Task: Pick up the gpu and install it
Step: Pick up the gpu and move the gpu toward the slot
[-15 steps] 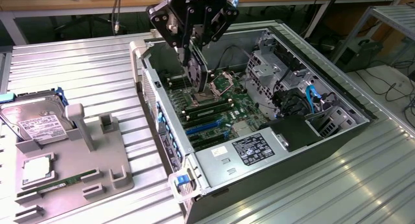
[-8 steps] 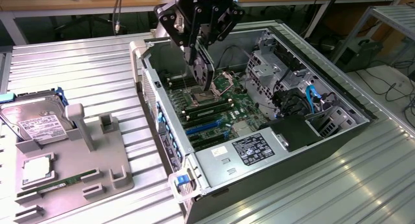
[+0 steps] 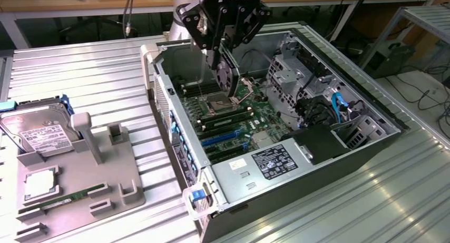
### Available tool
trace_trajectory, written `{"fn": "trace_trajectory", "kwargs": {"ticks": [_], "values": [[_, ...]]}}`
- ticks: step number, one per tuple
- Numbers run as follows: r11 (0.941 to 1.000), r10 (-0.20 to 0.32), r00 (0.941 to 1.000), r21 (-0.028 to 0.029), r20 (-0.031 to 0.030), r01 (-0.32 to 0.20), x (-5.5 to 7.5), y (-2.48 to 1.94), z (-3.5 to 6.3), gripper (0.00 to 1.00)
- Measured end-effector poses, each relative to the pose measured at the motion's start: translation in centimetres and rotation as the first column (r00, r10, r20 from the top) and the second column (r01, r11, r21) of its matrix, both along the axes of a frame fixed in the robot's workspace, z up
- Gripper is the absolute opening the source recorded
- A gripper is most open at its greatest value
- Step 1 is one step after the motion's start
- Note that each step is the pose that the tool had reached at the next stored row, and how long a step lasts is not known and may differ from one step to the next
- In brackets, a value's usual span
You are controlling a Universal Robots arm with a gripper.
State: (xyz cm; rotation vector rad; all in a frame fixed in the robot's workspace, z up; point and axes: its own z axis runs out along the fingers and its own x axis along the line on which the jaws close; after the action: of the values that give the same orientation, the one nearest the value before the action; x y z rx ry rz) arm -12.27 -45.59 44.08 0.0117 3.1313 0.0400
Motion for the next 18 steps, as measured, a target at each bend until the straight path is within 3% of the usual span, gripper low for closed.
{"fn": "trace_trajectory", "kwargs": {"ticks": [18], "values": [[1.0000, 0.000, 1.0000, 0.0000, 0.0000, 0.000, 2.4, 0.00, -0.02, 0.27]]}}
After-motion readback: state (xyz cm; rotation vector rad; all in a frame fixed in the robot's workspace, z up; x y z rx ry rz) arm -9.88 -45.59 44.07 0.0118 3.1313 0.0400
